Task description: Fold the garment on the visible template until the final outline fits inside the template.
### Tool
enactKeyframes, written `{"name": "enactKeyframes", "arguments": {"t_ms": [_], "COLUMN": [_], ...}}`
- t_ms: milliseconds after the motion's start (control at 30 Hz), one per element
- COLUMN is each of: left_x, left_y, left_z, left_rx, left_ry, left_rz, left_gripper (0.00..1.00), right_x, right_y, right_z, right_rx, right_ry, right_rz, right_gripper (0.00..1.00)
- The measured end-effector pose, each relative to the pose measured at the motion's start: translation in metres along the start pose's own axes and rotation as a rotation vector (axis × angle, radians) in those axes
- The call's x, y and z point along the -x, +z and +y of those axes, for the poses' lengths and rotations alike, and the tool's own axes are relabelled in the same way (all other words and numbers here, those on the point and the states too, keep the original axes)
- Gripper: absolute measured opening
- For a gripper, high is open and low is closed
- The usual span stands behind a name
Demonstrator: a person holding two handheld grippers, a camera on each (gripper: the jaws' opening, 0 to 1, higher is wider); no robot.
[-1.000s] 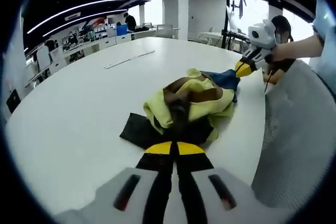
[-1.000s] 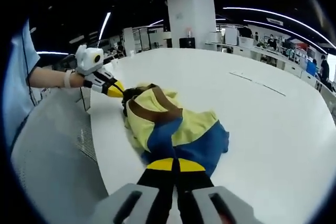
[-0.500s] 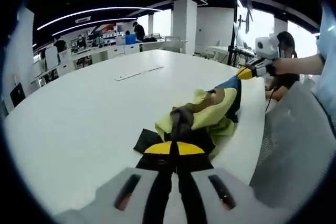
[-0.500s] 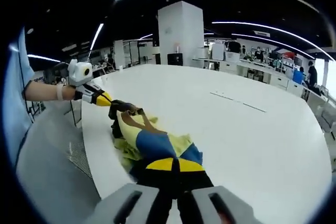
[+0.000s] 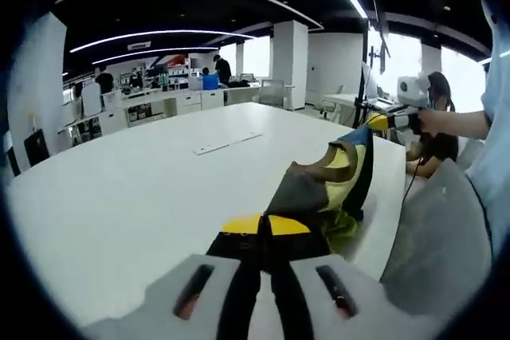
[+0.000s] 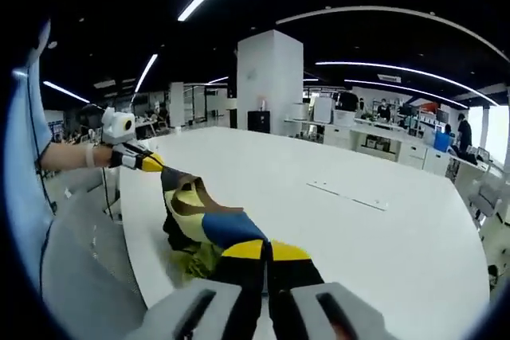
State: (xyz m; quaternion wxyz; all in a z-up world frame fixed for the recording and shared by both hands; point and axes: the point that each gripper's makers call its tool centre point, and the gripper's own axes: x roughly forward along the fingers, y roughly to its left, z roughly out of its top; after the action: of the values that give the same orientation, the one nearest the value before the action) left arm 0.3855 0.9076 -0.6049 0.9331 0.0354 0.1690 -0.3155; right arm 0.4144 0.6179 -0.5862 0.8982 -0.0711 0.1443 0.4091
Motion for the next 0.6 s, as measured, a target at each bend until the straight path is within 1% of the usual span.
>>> {"name": "enactKeyframes", "arguments": {"t_ms": [33, 67, 167, 267, 333, 367, 467, 500, 600], "left_x": [0.003, 0.007, 0.016, 0.025, 0.028, 0.030, 0.039, 0.041, 0.051], "left_y": [0.006, 0.016, 0.039, 0.064, 0.075, 0.080, 0.104, 0.110, 0.134], "left_z": [0.001, 0.004, 0.006, 0.005, 0.004, 0.005, 0.005, 0.005, 0.005], "left_rx": [0.018, 0.018, 0.024, 0.007, -0.012, -0.018, -0.046, -0.047, -0.074], "left_ry": [0.000, 0.010, 0.017, 0.020, 0.025, 0.029, 0.034, 0.039, 0.045], "left_rz": [-0.019, -0.044, -0.085, -0.129, -0.147, -0.158, -0.214, -0.224, -0.275], "left_gripper": [0.00, 0.00, 0.00, 0.00, 0.00, 0.00, 0.00, 0.00, 0.00], "right_x": [0.001, 0.003, 0.009, 0.016, 0.020, 0.021, 0.030, 0.033, 0.044], "right_y": [0.006, 0.012, 0.036, 0.065, 0.078, 0.081, 0.108, 0.115, 0.136], "right_z": [0.000, 0.001, 0.002, 0.006, 0.007, 0.008, 0.012, 0.013, 0.013], "right_rx": [-0.007, -0.007, -0.019, -0.035, -0.027, -0.025, -0.039, -0.038, -0.027], "right_ry": [0.000, 0.001, 0.004, 0.021, 0.022, 0.023, 0.037, 0.044, 0.044], "right_rz": [-0.016, -0.030, -0.092, -0.161, -0.182, -0.189, -0.262, -0.276, -0.321], "right_gripper": [0.00, 0.00, 0.00, 0.00, 0.00, 0.00, 0.00, 0.00, 0.00]}}
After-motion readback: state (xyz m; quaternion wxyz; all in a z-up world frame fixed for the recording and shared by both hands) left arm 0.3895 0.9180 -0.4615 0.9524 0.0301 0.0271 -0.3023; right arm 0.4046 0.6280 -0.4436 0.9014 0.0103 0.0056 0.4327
